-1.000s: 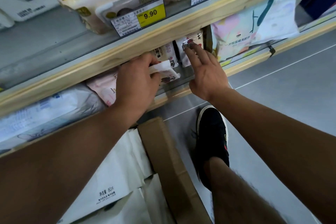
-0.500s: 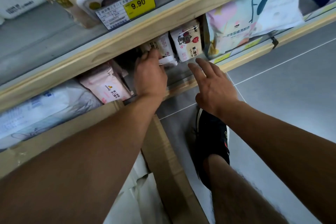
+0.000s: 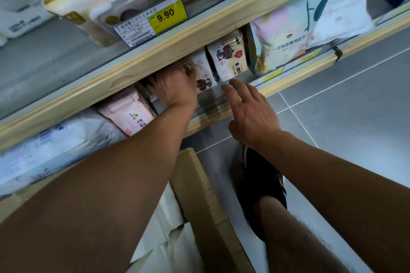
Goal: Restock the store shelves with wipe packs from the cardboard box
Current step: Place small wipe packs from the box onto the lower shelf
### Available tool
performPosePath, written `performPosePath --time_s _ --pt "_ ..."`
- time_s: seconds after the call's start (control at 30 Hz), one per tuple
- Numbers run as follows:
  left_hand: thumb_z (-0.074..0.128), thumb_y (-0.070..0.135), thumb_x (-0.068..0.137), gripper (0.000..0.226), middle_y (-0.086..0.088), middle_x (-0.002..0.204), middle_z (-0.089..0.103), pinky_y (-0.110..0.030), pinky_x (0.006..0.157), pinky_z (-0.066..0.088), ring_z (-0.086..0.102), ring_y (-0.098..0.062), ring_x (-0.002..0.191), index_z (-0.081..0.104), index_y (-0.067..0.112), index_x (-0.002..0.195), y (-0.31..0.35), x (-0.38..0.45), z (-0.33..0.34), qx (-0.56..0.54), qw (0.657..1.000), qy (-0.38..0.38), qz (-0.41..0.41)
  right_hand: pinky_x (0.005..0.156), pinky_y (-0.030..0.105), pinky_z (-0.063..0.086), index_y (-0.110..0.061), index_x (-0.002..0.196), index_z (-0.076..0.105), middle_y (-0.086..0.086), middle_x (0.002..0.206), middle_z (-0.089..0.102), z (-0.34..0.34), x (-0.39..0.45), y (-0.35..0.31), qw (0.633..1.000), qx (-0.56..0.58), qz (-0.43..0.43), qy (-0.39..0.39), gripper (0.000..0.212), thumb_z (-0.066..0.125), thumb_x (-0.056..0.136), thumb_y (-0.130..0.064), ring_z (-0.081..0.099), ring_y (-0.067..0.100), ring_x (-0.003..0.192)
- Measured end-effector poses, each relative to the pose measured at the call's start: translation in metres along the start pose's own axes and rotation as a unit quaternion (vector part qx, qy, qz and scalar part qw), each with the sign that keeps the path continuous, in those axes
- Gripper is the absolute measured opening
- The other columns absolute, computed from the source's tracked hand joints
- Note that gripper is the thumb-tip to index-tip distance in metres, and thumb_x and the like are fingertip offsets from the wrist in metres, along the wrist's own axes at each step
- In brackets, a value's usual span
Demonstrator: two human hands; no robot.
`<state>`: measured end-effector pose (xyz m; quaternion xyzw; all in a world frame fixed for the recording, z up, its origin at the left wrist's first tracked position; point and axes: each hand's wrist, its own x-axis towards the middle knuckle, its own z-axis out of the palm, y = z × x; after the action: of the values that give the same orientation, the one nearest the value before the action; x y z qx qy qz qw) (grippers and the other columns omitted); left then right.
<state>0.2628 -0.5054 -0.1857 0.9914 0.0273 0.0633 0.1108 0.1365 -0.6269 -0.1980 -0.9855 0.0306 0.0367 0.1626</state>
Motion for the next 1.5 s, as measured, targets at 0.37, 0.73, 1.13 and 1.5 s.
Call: performPosePath --time_s 0.37,0.73,1.13,1.5 --pt "0.063 0.038 0.082 0.065 -0.011 0.139 0.045 -0.046 0.102 0.038 0.041 -0.034 0.126 0.039 0.014 0.138 -0.02 -0.092 -0.088 -0.081 0.989 -0.076 0.102 0.117 0.037 0.017 -0.019 0.148 0.022 0.004 0.152 0.026 -0.091 -0.042 -0.023 0.997 -0.07 -0.022 -0.038 0.074 0.059 0.085 -0.025 0.013 0.026 0.145" --pt "0.062 0.037 0.085 0.064 -0.006 0.147 0.042 -0.034 0.108 0.032 0.04 -0.027 0.131 0.041 0.015 0.141 -0.109 -0.154 -0.271 -0.124 0.961 -0.075 0.236 0.112 0.043 0.031 -0.017 0.144 0.032 0.008 0.147 0.036 -0.204 -0.118 -0.152 0.99 -0.128 -0.062 -0.024 0.073 0.063 0.082 -0.041 0.028 0.03 0.137" --pt "0.054 0.042 0.081 0.059 -0.005 0.138 0.053 -0.037 0.103 0.04 0.049 -0.029 0.123 0.048 0.019 0.135 -0.331 -0.202 -0.33 -0.086 0.984 -0.076 0.137 0.11 0.035 0.03 -0.018 0.146 0.032 0.006 0.147 0.036 -0.144 -0.147 -0.351 0.968 -0.11 -0.205 -0.09 0.071 0.062 0.085 -0.039 0.03 0.028 0.136" --pt "0.05 0.045 0.074 0.063 -0.005 0.125 0.059 -0.041 0.094 0.046 0.054 -0.031 0.111 0.05 0.017 0.13 -0.468 -0.202 -0.291 -0.103 0.983 -0.142 0.053 0.112 0.033 0.029 -0.017 0.146 0.031 0.006 0.149 0.032 -0.038 -0.124 -0.445 0.941 -0.11 -0.242 -0.211 0.074 0.065 0.083 -0.036 0.029 0.028 0.136"
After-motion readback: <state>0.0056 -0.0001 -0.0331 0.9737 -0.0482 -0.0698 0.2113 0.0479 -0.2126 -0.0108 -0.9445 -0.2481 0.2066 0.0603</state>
